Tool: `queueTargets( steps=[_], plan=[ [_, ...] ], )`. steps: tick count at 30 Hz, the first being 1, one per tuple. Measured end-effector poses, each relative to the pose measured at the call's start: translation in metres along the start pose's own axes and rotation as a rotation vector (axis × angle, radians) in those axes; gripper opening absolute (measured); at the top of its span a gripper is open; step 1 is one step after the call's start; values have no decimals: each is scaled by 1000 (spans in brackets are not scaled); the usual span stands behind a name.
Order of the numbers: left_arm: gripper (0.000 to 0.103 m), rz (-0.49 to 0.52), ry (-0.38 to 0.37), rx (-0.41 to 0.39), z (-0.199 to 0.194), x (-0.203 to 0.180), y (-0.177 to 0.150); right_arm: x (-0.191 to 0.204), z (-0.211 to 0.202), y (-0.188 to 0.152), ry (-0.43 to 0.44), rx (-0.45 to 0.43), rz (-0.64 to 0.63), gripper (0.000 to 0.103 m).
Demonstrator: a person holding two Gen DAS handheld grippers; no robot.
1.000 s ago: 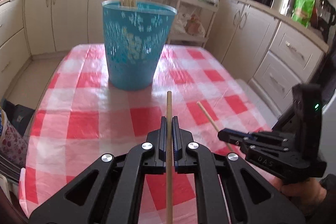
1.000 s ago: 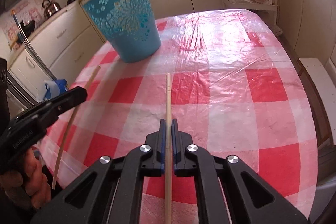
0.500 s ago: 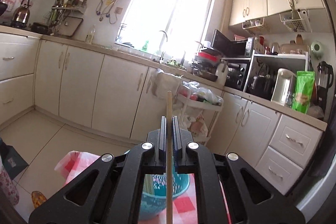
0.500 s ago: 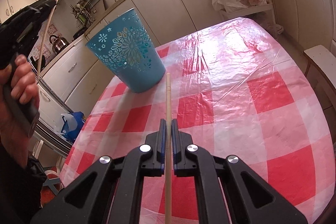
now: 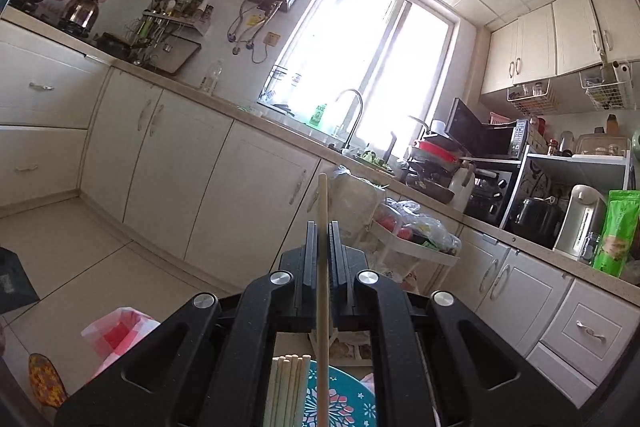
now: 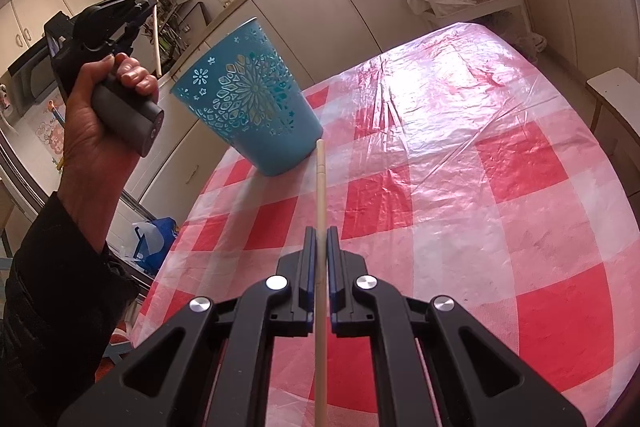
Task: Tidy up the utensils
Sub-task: 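Lift the stick with the left tool and drop it into the teal basket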
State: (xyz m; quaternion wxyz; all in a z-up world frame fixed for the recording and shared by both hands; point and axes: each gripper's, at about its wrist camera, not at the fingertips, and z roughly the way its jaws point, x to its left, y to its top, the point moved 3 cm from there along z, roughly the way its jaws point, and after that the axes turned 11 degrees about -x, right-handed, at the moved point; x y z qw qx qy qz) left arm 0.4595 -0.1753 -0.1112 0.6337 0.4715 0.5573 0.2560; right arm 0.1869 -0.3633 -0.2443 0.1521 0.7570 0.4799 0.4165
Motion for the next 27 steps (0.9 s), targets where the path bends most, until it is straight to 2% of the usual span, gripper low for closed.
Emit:
queueTargets(
  steps=[6,14,21,27],
  plan=[
    [5,31,25,9,-1,1,-17,-2,0,0,13,5,18,6],
    [5,41,45,12,-1,9,-24,-6,1,-3,22,17,50,6],
    [5,33,58,10,-4,12,-25,-6,0,-3,24,20,53,6],
    [5,13,65,-20,-6,12,-12,-6,1,-3,24,22,56,6]
  ],
)
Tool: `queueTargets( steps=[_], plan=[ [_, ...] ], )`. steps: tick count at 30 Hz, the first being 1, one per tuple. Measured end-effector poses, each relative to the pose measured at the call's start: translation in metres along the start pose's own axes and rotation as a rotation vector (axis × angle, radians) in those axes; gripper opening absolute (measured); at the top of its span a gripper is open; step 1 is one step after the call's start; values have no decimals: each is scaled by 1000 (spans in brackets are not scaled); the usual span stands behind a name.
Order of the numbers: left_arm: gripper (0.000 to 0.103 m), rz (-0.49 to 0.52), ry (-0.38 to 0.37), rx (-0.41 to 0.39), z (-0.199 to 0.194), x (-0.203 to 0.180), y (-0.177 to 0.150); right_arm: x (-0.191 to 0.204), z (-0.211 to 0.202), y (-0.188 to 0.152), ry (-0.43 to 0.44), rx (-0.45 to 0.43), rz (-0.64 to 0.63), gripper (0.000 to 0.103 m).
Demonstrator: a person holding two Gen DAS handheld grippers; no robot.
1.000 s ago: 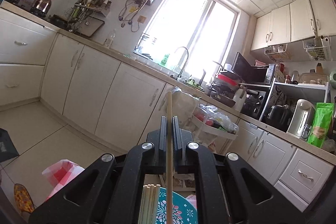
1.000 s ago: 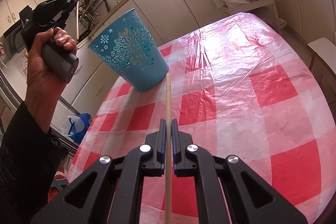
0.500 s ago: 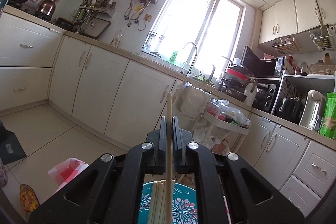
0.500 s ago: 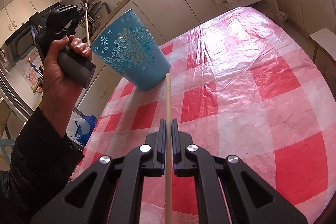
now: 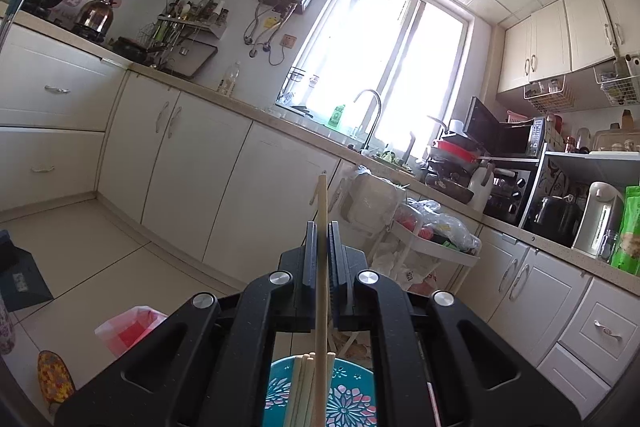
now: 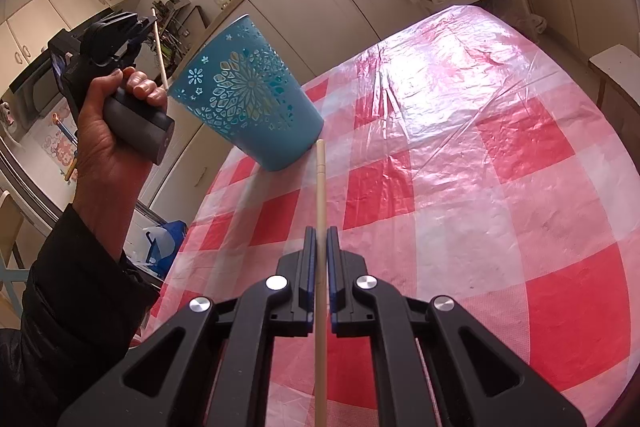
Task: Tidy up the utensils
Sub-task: 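Lift the stick with the left tool and drop it into the teal basket, then carry the stick over the teal basket and open the right tool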
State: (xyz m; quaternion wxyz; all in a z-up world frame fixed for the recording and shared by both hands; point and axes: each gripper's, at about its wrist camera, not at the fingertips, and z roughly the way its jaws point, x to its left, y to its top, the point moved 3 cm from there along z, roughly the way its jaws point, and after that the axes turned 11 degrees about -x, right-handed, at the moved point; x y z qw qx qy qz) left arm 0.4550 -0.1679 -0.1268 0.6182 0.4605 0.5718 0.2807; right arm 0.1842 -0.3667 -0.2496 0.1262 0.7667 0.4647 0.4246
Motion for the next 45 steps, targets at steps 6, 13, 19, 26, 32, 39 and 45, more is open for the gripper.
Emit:
queueTargets(
  steps=[6,13,19,26,32,39,45],
  plan=[
    [5,8,-7,18,3,-7,2,-1,0,-1,2,1,4,6],
    [5,17,2,73,4,-4,-9,-1,-1,-1,4,-2,4,6],
    [7,31,25,89,-23,13,-11,4,-6,2,20,-37,-16,6],
    [28,96,68,132,-94,47,-33,26,-20,55,117,-157,41,6],
    [39,61,96,260,-145,76,-72,99,-14,149,286,-320,-14,6],
    [39,4,74,319,-176,87,-92,179,33,221,294,-462,-174,6],
    [40,-39,68,330,-185,99,-93,194,110,222,164,-361,-281,6]
  ],
)
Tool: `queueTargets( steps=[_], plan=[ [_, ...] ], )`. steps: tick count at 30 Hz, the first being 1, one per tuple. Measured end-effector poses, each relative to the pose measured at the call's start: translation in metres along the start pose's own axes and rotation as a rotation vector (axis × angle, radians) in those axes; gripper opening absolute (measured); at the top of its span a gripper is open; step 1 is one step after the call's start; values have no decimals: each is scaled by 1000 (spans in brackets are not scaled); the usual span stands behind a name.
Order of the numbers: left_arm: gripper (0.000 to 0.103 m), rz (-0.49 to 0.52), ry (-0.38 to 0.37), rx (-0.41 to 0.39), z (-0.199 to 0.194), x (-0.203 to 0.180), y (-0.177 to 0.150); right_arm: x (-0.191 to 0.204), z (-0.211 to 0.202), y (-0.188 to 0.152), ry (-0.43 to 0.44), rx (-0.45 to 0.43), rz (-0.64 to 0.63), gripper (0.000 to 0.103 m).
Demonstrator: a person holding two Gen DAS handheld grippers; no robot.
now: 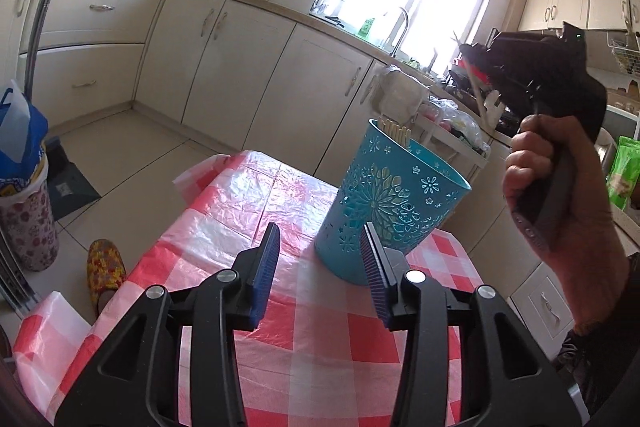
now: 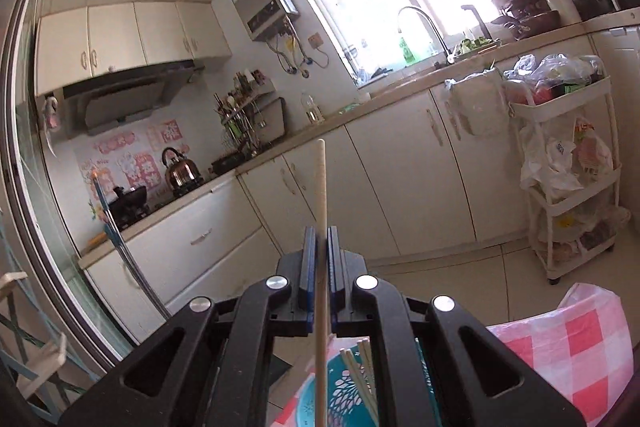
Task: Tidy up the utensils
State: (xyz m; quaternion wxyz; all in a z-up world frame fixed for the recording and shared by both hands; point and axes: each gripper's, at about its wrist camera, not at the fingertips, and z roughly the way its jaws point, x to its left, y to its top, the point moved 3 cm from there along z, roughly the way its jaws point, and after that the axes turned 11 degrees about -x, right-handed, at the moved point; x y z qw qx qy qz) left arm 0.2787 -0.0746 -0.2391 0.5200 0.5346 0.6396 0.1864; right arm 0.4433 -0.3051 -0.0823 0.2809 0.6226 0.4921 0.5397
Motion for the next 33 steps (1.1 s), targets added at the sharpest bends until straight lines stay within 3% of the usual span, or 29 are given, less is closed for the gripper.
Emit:
queueTargets(
  steps=[9,11,12,15,18,20,22,23,27,31,33],
  plan=[
    [40,-38,18,-3,-5,21,10,-15,25,-43,-98,148,-73,8],
    [40,-33,18,-2,-7,21,10,-15,26,-49,-104,180,-84,15],
    [40,-31,18,1,-7,21,11,-15,26,-51,-109,193,-90,26],
    [44,-25,21,12,-10,19,14,-16,13,-51,-104,187,-78,27],
    [64,-16,36,50,-16,14,19,-16,-22,-42,-105,146,-46,28],
    [80,-3,59,69,-23,12,26,-14,-54,-42,-113,130,-31,40],
    [86,31,80,77,-33,7,34,-11,-89,-49,-155,133,-43,62],
    [90,55,91,83,-39,4,38,-10,-108,-56,-179,145,-51,66],
    [95,129,116,136,-58,-11,52,-5,-174,-97,-299,283,-65,82],
    [95,218,134,185,-88,-32,60,2,-233,-129,-366,403,-8,86],
    [95,256,146,201,-109,-42,62,16,-262,-132,-372,412,13,89]
  ],
)
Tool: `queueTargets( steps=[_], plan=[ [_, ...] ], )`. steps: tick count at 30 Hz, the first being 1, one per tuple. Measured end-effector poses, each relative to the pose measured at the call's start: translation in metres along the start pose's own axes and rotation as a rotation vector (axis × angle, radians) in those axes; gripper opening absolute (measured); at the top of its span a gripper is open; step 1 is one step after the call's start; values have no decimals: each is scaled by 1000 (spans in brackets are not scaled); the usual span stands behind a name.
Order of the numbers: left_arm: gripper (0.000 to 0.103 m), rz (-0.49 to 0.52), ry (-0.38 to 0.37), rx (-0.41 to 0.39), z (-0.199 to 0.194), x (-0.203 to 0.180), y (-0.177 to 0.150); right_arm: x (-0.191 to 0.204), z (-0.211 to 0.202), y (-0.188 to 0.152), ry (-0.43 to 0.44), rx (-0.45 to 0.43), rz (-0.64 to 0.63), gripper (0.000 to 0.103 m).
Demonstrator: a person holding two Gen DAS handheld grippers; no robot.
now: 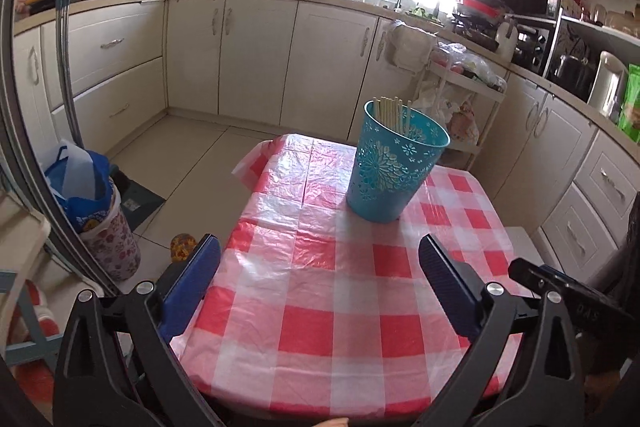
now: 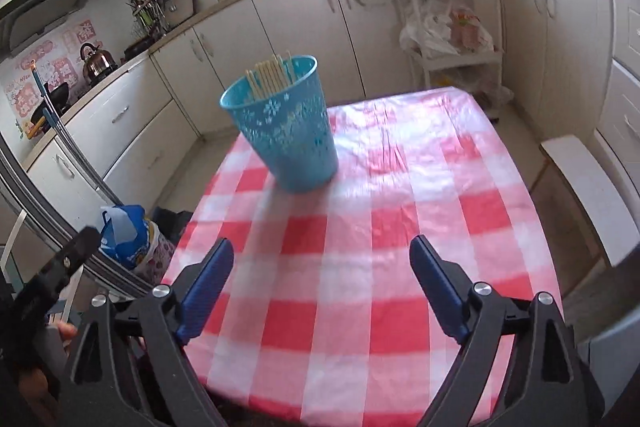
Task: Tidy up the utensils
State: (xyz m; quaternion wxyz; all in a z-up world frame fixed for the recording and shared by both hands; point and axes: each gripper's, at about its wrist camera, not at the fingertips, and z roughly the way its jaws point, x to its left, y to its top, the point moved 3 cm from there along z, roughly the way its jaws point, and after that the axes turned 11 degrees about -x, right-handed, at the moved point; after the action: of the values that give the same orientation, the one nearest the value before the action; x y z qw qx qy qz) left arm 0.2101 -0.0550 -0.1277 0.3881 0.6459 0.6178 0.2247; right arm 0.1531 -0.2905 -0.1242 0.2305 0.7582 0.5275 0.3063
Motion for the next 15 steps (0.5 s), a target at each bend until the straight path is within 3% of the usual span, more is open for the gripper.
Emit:
queueTargets(
  steps=[4,8,15],
  plan=[
    [95,63,46,24,-52,-13,-3,17,-65,-12,-4,-55,-48,96],
    [95,58,51,10,-108,-16,-6,29,-126,-11,-17,-114,-68,96],
    [95,80,97,39,-179,-22,-14,39,-204,-29,-39,-139,-33,96]
  ],
)
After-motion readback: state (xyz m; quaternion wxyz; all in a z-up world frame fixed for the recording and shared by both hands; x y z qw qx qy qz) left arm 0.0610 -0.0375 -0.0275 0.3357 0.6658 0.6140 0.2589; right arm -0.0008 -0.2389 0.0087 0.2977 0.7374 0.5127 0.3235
